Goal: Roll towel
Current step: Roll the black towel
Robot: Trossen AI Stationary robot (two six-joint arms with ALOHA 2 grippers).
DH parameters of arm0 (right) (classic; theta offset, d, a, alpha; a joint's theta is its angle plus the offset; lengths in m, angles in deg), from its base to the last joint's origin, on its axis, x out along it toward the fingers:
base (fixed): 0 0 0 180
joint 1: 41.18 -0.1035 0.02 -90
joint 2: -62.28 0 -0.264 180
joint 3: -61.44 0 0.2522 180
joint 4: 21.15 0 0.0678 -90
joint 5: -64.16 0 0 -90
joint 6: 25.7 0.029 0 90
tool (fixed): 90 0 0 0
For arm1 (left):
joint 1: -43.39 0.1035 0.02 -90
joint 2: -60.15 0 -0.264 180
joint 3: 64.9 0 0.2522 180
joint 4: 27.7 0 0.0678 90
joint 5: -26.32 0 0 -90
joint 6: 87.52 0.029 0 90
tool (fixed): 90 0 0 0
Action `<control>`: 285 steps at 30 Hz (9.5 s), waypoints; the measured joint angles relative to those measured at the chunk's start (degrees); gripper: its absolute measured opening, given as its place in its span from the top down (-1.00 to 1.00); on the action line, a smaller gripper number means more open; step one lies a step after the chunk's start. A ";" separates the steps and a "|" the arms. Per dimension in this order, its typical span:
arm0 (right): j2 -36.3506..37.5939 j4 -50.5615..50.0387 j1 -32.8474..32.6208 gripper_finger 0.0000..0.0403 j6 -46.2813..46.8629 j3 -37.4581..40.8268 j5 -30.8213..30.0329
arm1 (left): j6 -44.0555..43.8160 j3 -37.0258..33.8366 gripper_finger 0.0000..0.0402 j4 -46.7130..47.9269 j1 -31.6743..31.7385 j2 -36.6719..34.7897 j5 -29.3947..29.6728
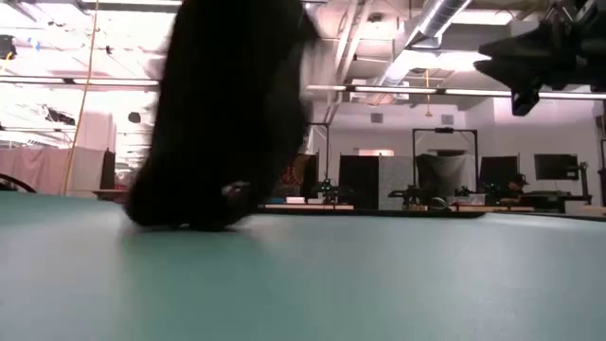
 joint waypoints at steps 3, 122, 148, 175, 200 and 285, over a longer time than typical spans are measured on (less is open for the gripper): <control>-4.91 5.61 0.00 0.33 0.02 -0.07 -0.01 | 3.03 1.59 1.00 0.12 0.43 0.00 -1.24; -85.22 -9.47 1.72 0.99 6.49 -53.40 -15.15 | -4.76 -20.17 0.32 10.82 1.22 9.12 8.29; -85.20 -9.92 2.97 0.99 6.03 -53.40 -10.39 | -7.63 -36.29 0.32 -26.51 -6.31 11.23 28.01; -85.20 -9.94 2.99 0.97 6.03 -53.40 -9.88 | -20.19 -40.83 0.32 -35.45 -8.51 21.92 32.95; -85.20 -9.84 2.95 0.97 6.17 -53.40 -9.03 | -14.36 -39.89 0.99 -31.97 -3.04 20.73 28.37; -76.56 -63.31 10.13 0.98 -16.35 -92.59 -42.03 | -35.61 4.57 1.00 49.15 -10.14 -11.52 58.46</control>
